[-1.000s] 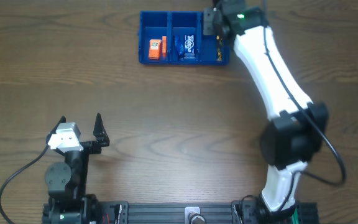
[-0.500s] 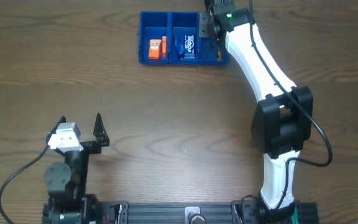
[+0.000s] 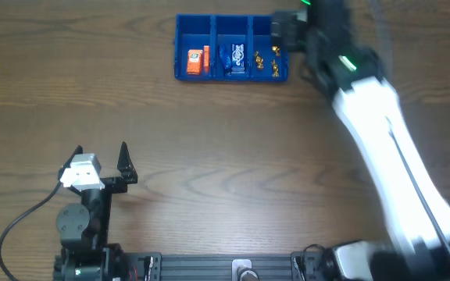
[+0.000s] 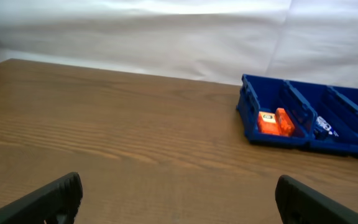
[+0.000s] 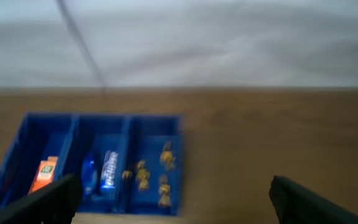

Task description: Sort Candies Into Trays

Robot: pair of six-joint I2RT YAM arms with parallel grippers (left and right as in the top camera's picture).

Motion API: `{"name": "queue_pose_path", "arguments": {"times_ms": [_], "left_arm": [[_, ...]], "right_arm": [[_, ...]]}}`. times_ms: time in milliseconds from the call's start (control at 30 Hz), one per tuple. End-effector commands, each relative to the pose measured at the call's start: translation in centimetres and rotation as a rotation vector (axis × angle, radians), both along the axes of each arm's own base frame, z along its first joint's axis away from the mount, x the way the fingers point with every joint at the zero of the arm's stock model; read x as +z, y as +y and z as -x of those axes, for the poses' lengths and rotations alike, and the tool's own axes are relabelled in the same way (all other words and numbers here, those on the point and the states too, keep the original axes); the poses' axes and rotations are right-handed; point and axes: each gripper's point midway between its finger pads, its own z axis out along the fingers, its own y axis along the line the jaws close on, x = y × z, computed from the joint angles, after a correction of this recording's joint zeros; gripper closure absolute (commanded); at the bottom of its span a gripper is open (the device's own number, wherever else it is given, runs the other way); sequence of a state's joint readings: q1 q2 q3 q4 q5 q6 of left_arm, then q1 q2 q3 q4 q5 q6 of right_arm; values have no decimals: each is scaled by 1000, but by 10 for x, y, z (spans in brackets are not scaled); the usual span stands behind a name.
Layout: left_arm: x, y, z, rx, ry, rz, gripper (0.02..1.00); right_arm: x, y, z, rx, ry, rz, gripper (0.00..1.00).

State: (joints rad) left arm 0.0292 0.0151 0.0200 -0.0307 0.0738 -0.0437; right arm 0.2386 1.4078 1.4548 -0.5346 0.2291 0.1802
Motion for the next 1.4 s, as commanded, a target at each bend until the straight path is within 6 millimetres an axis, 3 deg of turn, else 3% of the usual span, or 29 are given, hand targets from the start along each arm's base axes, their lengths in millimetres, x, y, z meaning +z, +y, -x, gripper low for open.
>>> {"name": "queue_pose_path", "arguments": {"times_ms": [33,100,167,333,533,700,800,900,1167,1400], "left_arm": [[-16,-2,1,-14,50,-10,20],[-16,-2,1,-14,50,-11,20],[-16,-2,1,-14,50,-11,20],[-16,-2,1,-14,50,-11,20],[-16,-2,1,-14,50,-11,20],[-16,-2,1,-14,50,-11,20],[-16,-2,1,-14,50,-11,20],[-16,-2,1,-14,50,-11,20],[-16,-2,1,-14,50,-11,20],[-16,-2,1,-14,50,-11,23]], "right_arm": [[4,-68,105,-120,-133,36,3],[-17,-79,148,-129,-171,17,1],[-43,-85,177,-127,-190,-10,1],[-96,-86,215,-122,-312,-64,1],[-127,-76,210,-66,-346,-97,1],[-130,-62,197,15,-420,-132,1],[-128,-44,190,120,-499,-150,1],[-138,-43,185,130,-550,-136,1],[-173,-48,184,94,-400,-143,1],[-173,-48,184,94,-400,-143,1]]}}
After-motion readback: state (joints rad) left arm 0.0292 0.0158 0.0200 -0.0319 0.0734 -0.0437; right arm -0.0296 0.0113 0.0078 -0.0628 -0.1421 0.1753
